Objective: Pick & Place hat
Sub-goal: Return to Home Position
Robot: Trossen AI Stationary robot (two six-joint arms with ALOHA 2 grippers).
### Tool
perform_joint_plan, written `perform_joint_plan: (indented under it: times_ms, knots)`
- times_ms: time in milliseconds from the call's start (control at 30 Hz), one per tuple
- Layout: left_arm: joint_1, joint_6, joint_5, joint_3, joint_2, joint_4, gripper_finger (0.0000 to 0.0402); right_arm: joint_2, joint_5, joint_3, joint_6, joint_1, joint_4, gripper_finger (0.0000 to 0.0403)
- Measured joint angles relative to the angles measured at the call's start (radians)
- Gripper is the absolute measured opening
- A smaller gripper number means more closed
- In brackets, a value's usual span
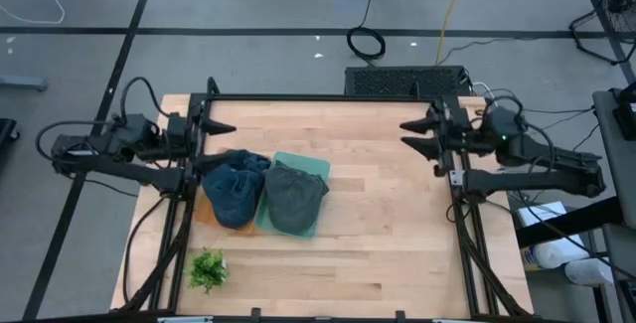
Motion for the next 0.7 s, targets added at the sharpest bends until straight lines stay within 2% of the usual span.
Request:
perform_joint_plan:
  times_ms: [233,533,700]
  knots:
    - [-0.022,0.007,-0.075,-0.103,-0.108,0.002,0.0329,-0.189,0.105,-0.202,0.026,0.029,0.022,0.0155]
    - [-0.027,-0.008,-0.119,-0.271,-0.285,0.004,0.0342,-0.342,0.105,-0.389,0.035,0.034,0.028,0.0155]
    - [-0.027,-0.034,-0.123,-0.37,-0.366,0.004,0.0343,-0.389,0.11,-0.505,0.044,0.033,0.154,0.0155]
